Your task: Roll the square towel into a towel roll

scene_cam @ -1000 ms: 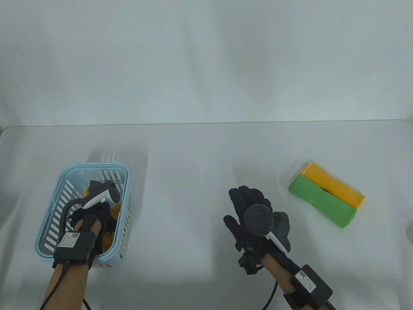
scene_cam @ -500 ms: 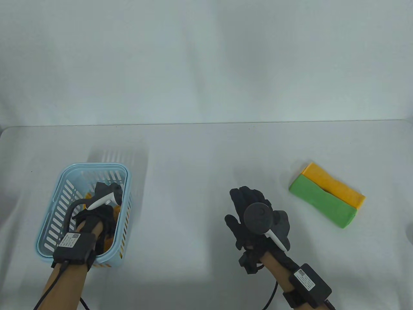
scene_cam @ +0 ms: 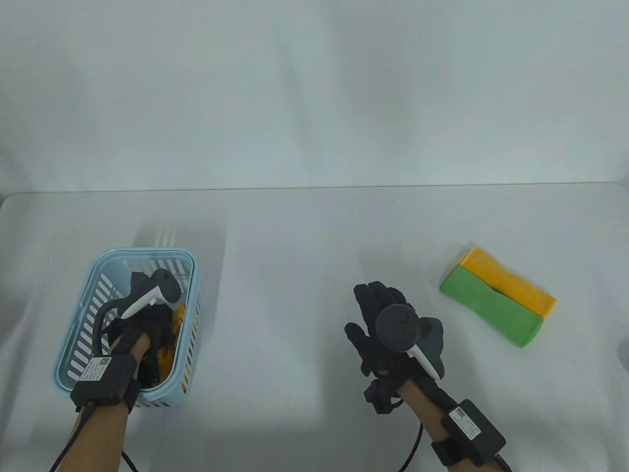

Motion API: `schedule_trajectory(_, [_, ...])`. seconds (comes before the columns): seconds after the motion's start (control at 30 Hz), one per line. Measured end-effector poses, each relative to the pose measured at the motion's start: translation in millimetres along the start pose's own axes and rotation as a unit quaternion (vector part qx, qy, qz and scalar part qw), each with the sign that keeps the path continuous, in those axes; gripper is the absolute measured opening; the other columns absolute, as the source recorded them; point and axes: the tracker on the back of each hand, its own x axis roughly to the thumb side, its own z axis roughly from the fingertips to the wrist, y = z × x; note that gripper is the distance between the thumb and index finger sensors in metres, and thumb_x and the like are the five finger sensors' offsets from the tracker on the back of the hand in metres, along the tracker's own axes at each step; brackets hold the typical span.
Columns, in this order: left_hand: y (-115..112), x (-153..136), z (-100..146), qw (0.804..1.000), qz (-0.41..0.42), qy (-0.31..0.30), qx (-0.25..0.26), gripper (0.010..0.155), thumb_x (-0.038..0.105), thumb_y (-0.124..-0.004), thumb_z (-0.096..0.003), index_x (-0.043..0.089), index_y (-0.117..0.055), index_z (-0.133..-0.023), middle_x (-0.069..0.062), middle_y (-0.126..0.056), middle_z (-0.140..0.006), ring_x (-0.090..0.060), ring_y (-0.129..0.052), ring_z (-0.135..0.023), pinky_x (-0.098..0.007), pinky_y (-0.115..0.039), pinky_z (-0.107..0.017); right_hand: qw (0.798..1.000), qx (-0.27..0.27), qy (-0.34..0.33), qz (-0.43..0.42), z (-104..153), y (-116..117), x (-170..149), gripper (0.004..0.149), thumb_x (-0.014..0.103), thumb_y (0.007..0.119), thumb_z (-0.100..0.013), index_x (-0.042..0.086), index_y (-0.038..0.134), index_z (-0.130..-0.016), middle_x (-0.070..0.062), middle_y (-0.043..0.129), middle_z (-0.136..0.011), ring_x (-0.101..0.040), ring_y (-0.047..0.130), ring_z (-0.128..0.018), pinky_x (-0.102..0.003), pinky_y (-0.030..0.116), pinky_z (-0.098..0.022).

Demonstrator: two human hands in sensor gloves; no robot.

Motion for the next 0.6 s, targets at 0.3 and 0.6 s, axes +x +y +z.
schedule_trajectory(0.3, [24.0, -20.0, 25.1, 0.993, 0.072, -0.006, 0.088, 0.056, 0.038, -0.088, -0.0351, 0.037, -0.069, -0.088, 0.007, -0.075, -0.088, -0.024, -0.099, -0.061, -0.044, -0.084, -0.055, 1.0, 0.001, 0.005, -0.009, -0.5, -2.4, -2.9, 0.075, 0.056, 0.07, -0.036, 0.039, 0.034, -0.099, 0.007, 0.031, -0.112, -0.033, 0.034, -0.108, -0.064, 0.035, -0.075])
schedule_trajectory(0.6, [64.8, -38.0, 68.2, 0.964, 0.189, -0.024, 0.187, 0.056, 0.039, -0.087, -0.0359, 0.038, -0.068, -0.089, 0.007, -0.073, -0.089, -0.024, -0.098, -0.062, -0.044, -0.083, -0.056, 1.0, -0.011, 0.005, -0.021, 3.0, -9.0, -3.9, 0.075, 0.056, 0.069, -0.036, 0.039, 0.034, -0.099, 0.006, 0.031, -0.112, -0.033, 0.034, -0.108, -0.064, 0.036, -0.075])
